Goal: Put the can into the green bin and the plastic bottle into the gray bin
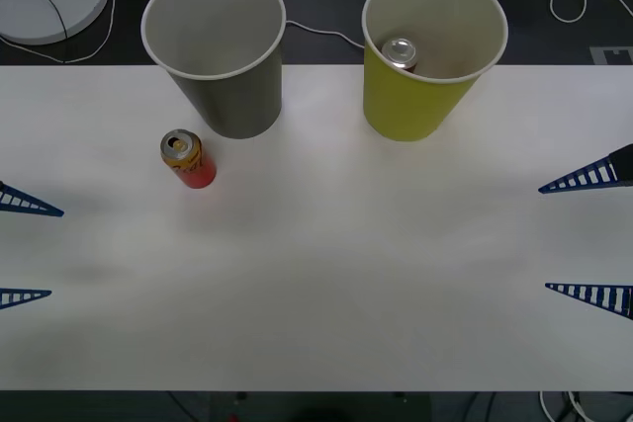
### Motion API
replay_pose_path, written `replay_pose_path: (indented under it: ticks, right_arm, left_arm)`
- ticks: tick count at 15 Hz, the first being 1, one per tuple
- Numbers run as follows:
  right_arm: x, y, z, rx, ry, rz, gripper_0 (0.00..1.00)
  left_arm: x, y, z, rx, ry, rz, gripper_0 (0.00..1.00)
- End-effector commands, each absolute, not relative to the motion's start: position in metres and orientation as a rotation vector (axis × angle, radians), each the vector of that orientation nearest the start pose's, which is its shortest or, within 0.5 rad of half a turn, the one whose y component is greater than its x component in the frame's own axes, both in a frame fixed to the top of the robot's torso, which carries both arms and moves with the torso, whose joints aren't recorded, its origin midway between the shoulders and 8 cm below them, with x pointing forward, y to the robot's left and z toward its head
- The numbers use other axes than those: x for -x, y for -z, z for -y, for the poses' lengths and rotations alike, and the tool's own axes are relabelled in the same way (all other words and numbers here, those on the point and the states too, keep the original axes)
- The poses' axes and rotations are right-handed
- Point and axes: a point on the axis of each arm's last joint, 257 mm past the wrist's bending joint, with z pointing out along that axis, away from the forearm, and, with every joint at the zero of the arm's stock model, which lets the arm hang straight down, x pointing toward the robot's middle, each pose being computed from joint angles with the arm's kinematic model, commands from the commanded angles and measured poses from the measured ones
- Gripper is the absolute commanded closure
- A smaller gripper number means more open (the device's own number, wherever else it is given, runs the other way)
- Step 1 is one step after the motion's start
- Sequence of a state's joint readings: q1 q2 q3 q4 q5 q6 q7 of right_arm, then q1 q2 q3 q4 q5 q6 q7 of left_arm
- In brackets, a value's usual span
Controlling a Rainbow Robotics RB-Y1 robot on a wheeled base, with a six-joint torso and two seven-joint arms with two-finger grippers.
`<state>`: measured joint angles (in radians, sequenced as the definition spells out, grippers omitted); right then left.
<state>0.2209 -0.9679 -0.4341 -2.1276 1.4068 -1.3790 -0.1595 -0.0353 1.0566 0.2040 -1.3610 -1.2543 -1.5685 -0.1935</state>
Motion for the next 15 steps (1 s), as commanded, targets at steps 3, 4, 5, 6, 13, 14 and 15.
replay_pose_path:
  ticks: [3, 4, 5, 6, 13, 14, 15]
  right_arm:
    - [-0.322, 0.139, 0.273, 1.704, -0.181, -1.53, 0.0]
    - [-0.322, 0.139, 0.273, 1.704, -0.181, -1.53, 0.0]
    - [-0.322, 0.139, 0.273, 1.704, -0.181, -1.53, 0.0]
    - [-0.322, 0.139, 0.273, 1.704, -0.181, -1.53, 0.0]
    - [-0.322, 0.139, 0.273, 1.704, -0.181, -1.53, 0.0]
    - [-0.322, 0.139, 0.273, 1.704, -0.181, -1.53, 0.0]
    - [-0.322, 0.139, 0.273, 1.704, -0.181, -1.53, 0.0]
  left_arm:
    - [-0.366, 0.222, -0.369, -1.515, 0.399, -1.602, 0.0]
    - [-0.372, 0.226, -0.366, -1.472, 0.383, -1.596, 0.0]
    - [-0.375, 0.229, -0.364, -1.422, 0.38, -1.59, 0.0]
    - [-0.379, 0.232, -0.361, -1.37, 0.37, -1.588, 0.0]
    - [-0.413, 0.256, -0.356, -1.041, 0.296, -1.604, 0.0]
    - [-0.416, 0.259, -0.355, -1.005, 0.289, -1.609, 0.0]
    - [-0.42, 0.26, -0.354, -0.965, 0.285, -1.61, 0.0]
